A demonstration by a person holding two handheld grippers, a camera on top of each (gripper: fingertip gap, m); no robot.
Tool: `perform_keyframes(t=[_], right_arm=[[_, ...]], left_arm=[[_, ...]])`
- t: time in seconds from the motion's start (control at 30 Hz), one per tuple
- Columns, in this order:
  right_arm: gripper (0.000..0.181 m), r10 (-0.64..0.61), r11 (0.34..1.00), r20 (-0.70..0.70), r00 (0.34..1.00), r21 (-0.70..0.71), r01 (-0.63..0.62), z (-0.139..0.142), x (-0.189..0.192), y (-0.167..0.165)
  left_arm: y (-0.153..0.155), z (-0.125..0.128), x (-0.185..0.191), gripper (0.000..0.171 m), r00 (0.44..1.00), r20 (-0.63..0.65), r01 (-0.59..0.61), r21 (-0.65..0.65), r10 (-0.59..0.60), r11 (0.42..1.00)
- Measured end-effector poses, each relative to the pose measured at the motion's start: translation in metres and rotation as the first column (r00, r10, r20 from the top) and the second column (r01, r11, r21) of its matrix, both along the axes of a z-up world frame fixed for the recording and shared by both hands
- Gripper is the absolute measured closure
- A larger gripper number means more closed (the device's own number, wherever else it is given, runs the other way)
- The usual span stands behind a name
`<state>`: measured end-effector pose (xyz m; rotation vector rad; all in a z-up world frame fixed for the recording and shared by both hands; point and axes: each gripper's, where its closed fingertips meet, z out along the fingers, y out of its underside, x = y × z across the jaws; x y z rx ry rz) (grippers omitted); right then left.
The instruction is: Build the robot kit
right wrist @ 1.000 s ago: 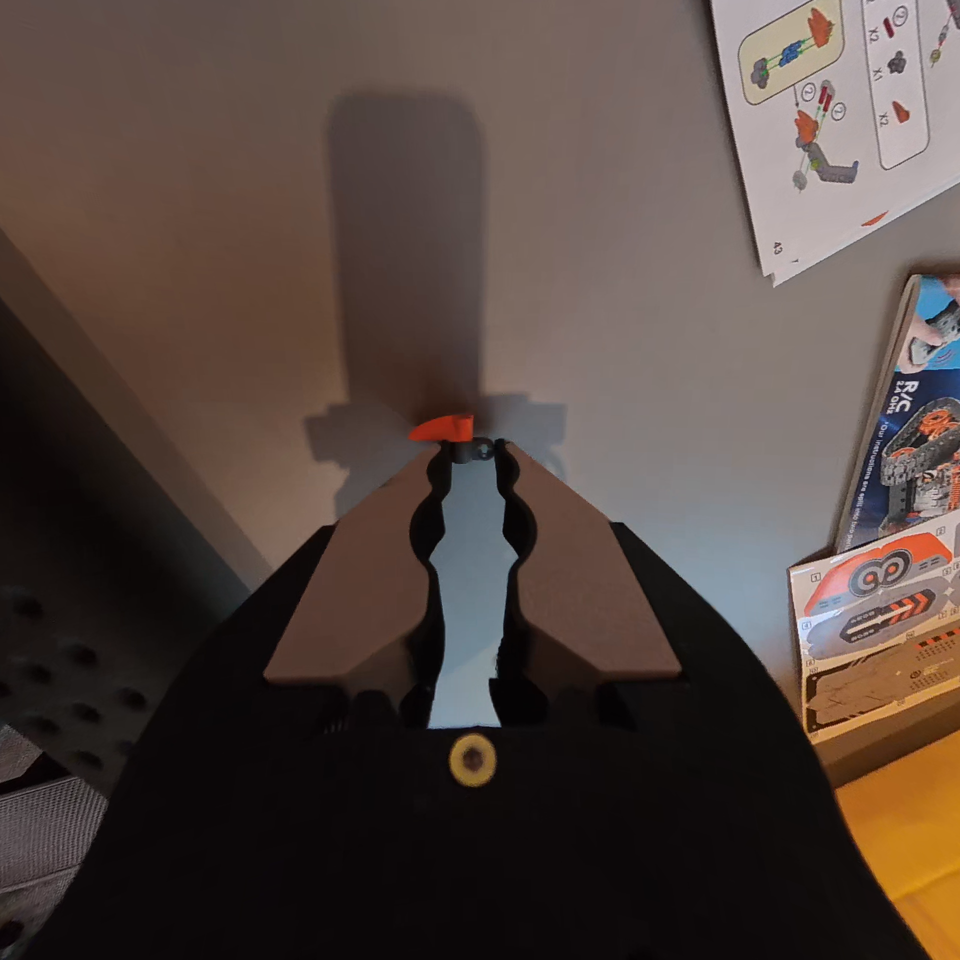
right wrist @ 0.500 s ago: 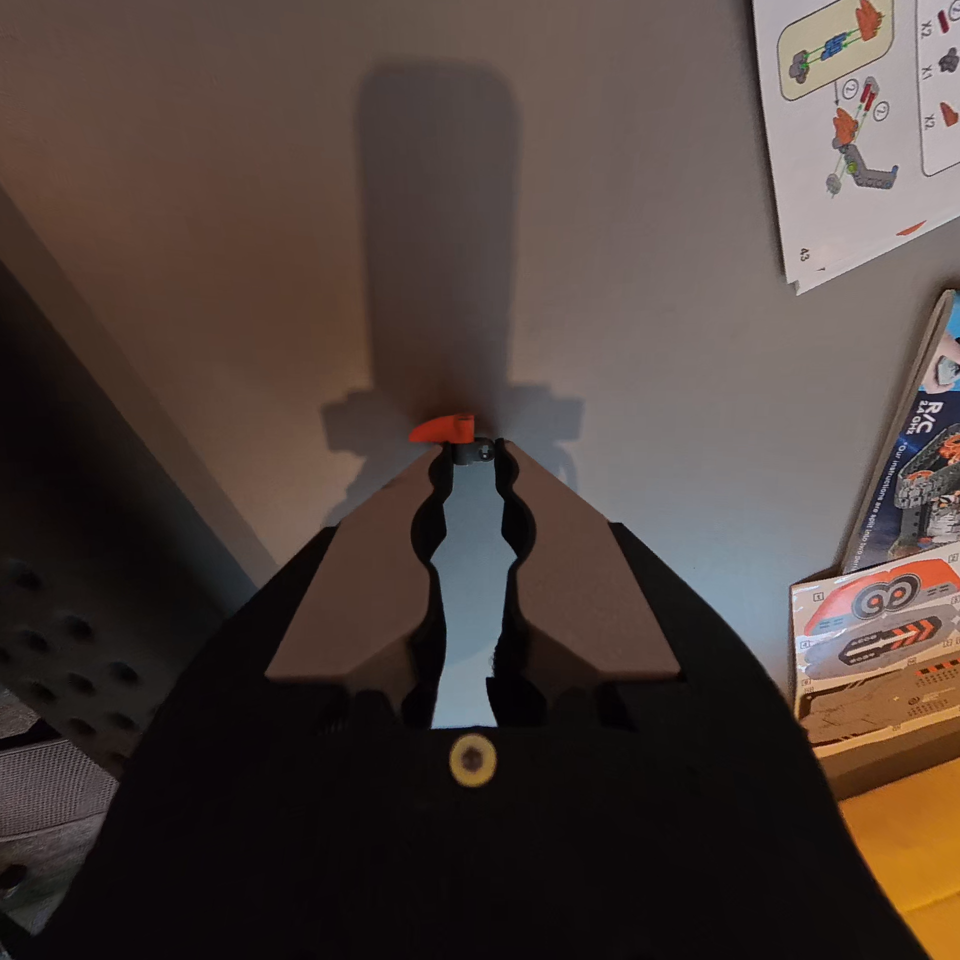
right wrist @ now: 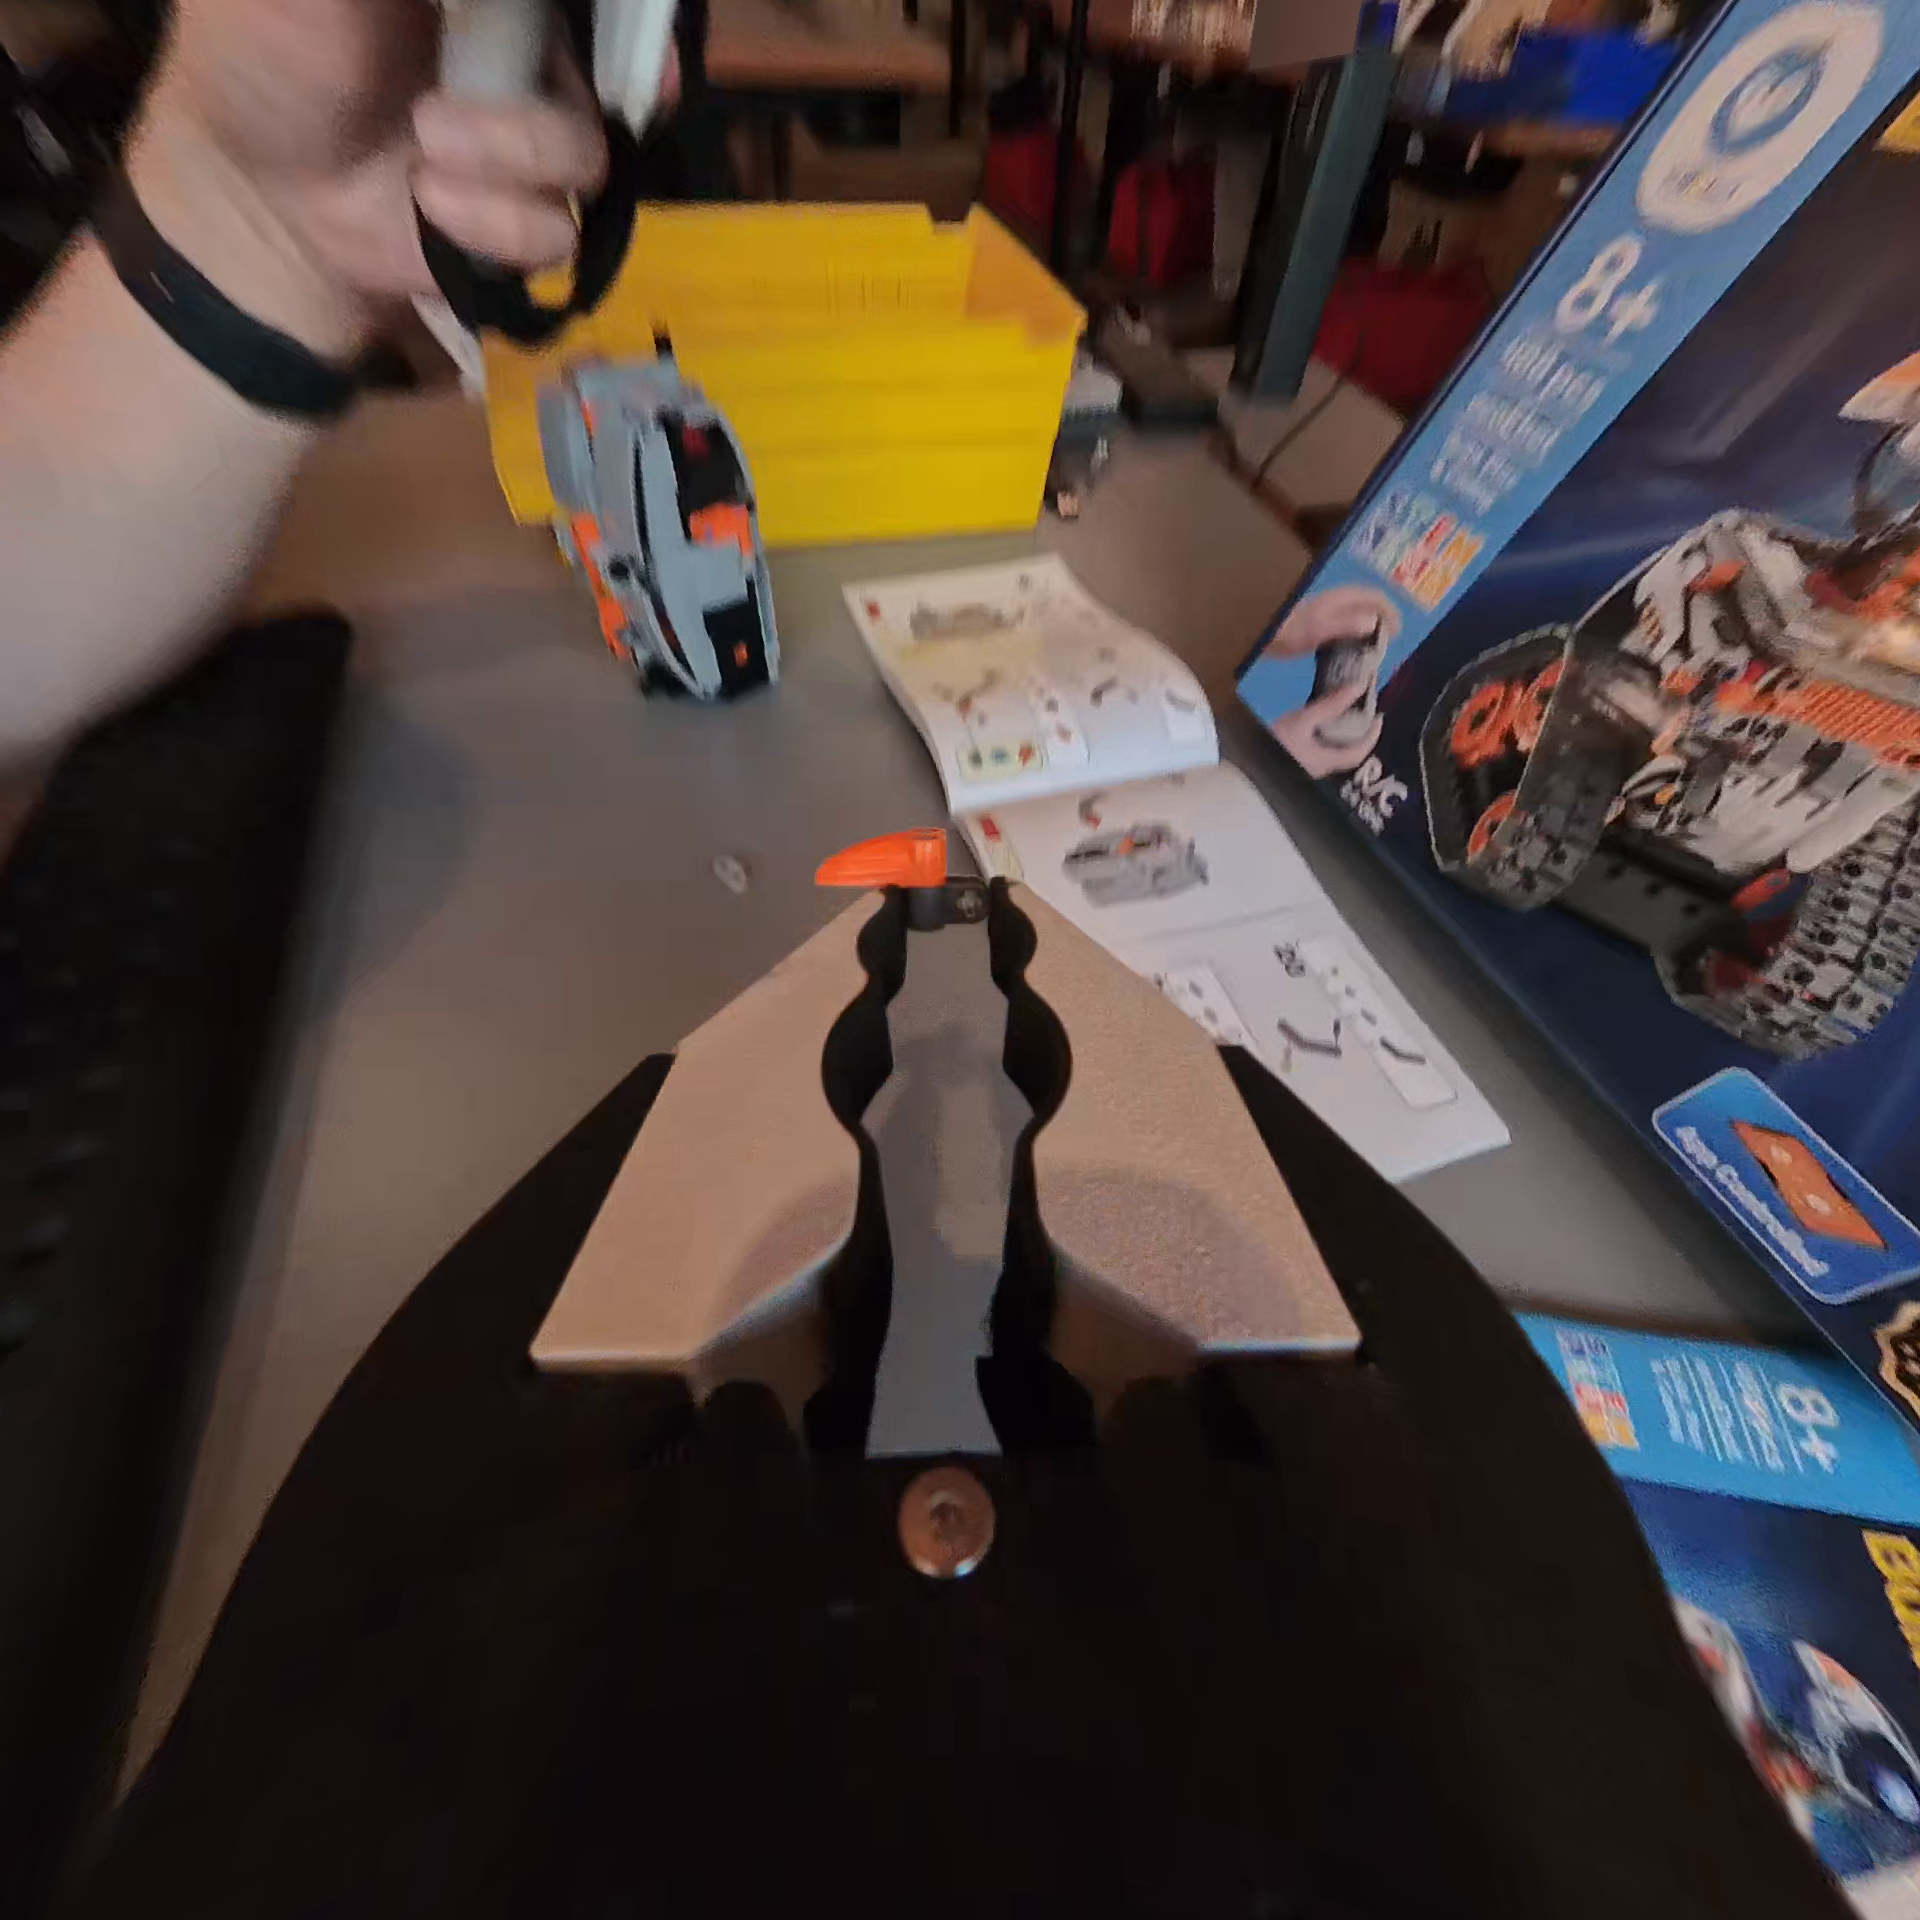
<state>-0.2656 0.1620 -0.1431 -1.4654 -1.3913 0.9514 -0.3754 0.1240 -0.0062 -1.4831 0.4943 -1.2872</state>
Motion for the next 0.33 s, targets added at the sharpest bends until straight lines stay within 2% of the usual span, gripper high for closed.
perform_keyframes(t=[0.07,0.13,0.23,0.33], right_arm=[[0.166,0.037,0.997,-0.16,0.986,-0.062,-0.047,0.029,-0.002,0.002],[0.166,0.064,0.996,-0.287,0.956,-0.039,-0.079,0.058,-0.004,0.003],[0.166,0.156,0.988,-0.43,0.889,0.072,-0.138,0.107,-0.008,-0.007],[0.166,0.238,0.962,-0.469,0.85,0.233,-0.14,0.146,-0.017,-0.014]], left_arm=[[0.0,0.009,0.0,0.166,0.999,0.007,0.044,-0.009,-0.044,0.999],[0.001,0.015,0.002,0.166,0.995,0.034,0.092,-0.031,-0.091,0.995],[0.004,0.023,0.007,0.166,0.986,0.092,0.141,-0.054,-0.135,0.989],[0.004,0.033,0.021,0.167,0.968,0.132,0.222,-0.068,-0.212,0.973]])
